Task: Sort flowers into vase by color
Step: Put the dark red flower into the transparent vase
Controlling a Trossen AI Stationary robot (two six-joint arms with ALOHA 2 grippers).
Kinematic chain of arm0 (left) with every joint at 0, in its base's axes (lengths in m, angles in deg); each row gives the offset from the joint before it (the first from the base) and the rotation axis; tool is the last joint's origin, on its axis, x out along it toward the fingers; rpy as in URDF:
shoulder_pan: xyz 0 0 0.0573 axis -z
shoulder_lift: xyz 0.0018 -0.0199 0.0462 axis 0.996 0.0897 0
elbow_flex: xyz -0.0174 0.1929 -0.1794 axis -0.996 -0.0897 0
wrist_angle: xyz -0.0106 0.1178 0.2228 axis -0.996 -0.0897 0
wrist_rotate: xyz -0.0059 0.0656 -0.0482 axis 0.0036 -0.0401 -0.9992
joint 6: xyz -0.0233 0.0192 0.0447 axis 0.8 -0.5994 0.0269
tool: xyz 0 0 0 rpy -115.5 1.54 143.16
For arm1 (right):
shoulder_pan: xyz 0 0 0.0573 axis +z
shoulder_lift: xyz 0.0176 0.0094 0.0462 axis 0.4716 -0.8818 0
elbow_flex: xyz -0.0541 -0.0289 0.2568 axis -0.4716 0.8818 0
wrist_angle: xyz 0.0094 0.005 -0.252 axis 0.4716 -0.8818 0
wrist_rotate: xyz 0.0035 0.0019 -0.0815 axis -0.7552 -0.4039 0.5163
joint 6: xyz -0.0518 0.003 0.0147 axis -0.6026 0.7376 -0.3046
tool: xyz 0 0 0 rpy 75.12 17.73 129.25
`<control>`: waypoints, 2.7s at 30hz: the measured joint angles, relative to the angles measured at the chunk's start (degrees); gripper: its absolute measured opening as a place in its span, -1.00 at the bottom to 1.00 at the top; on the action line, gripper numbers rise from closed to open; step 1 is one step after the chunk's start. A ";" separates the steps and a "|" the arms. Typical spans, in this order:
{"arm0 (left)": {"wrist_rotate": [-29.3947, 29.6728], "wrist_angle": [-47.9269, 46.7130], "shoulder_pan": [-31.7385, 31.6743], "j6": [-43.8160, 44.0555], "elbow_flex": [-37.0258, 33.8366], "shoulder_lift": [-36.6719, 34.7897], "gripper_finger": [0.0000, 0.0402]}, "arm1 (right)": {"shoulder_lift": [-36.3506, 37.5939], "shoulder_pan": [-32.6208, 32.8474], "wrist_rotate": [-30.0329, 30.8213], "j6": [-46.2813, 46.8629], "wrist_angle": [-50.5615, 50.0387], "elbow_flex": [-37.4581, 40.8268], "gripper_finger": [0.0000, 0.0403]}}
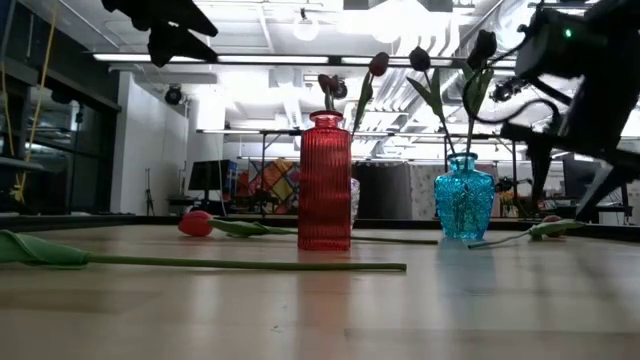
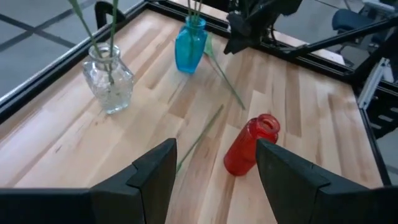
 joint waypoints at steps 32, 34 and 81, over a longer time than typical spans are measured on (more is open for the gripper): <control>3.43 0.00 0.00 0.07 0.00 0.00 0.03 | -12.35 -11.59 -4.86 -2.74 6.44 2.44 -0.88; 3.20 -0.01 0.00 0.07 0.00 0.00 0.03 | -12.25 -11.57 -5.07 -4.71 6.25 2.44 -0.96; 10.58 47.76 -0.38 9.55 0.05 -0.92 0.03 | -14.49 6.69 -5.08 -107.88 64.73 -25.01 -1.00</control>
